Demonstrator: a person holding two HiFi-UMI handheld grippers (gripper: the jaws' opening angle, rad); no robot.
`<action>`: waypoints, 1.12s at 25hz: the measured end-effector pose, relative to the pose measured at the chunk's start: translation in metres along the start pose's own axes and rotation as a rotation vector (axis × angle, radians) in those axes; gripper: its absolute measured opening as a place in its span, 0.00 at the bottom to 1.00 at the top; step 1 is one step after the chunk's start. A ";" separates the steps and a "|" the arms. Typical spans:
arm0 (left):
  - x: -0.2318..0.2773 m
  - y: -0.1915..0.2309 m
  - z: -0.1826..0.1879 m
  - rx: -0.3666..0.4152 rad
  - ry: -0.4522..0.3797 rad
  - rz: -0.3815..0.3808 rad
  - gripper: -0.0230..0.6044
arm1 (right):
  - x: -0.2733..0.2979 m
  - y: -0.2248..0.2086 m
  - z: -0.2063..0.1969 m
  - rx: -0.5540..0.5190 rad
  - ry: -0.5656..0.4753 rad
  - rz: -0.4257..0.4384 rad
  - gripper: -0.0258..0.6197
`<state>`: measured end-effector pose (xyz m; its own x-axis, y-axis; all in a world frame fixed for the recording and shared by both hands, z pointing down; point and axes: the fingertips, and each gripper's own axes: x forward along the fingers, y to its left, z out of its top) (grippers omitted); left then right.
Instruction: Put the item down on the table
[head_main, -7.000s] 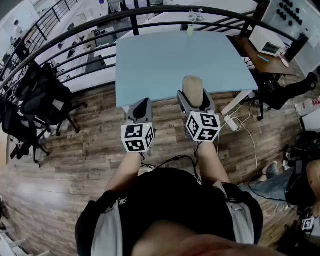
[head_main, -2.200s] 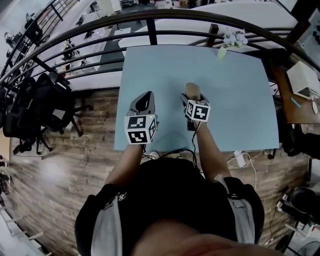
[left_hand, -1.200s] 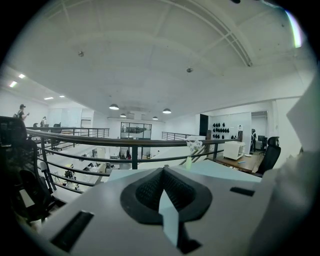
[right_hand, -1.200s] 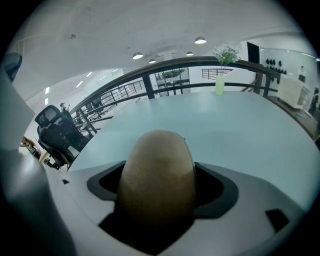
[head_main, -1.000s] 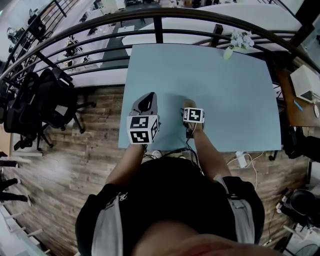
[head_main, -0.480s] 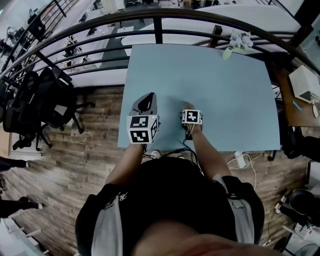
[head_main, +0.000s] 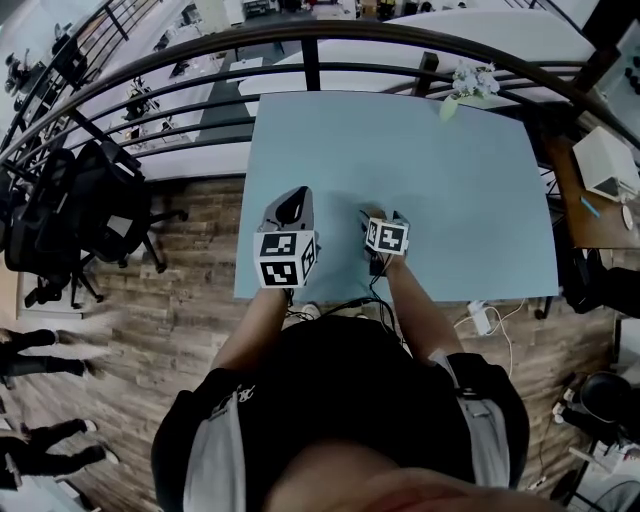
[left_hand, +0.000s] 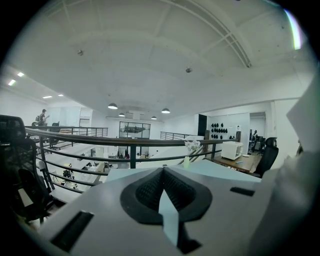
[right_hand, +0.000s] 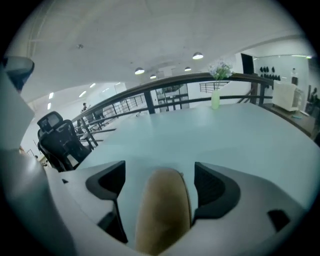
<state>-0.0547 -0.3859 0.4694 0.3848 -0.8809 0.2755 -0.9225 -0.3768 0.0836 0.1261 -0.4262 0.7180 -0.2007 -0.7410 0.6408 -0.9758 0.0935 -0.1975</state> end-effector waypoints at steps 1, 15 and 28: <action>0.000 -0.001 0.001 0.000 -0.002 -0.002 0.05 | -0.008 0.000 0.011 0.003 -0.042 0.009 0.69; 0.018 -0.028 0.008 0.001 -0.020 -0.071 0.05 | -0.161 0.011 0.178 -0.127 -0.650 -0.018 0.04; 0.022 -0.055 0.024 0.007 -0.072 -0.156 0.05 | -0.254 0.012 0.209 -0.102 -0.850 -0.064 0.04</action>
<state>0.0058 -0.3915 0.4483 0.5247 -0.8298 0.1900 -0.8513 -0.5122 0.1137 0.1832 -0.3752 0.3979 -0.0520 -0.9897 -0.1337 -0.9943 0.0638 -0.0857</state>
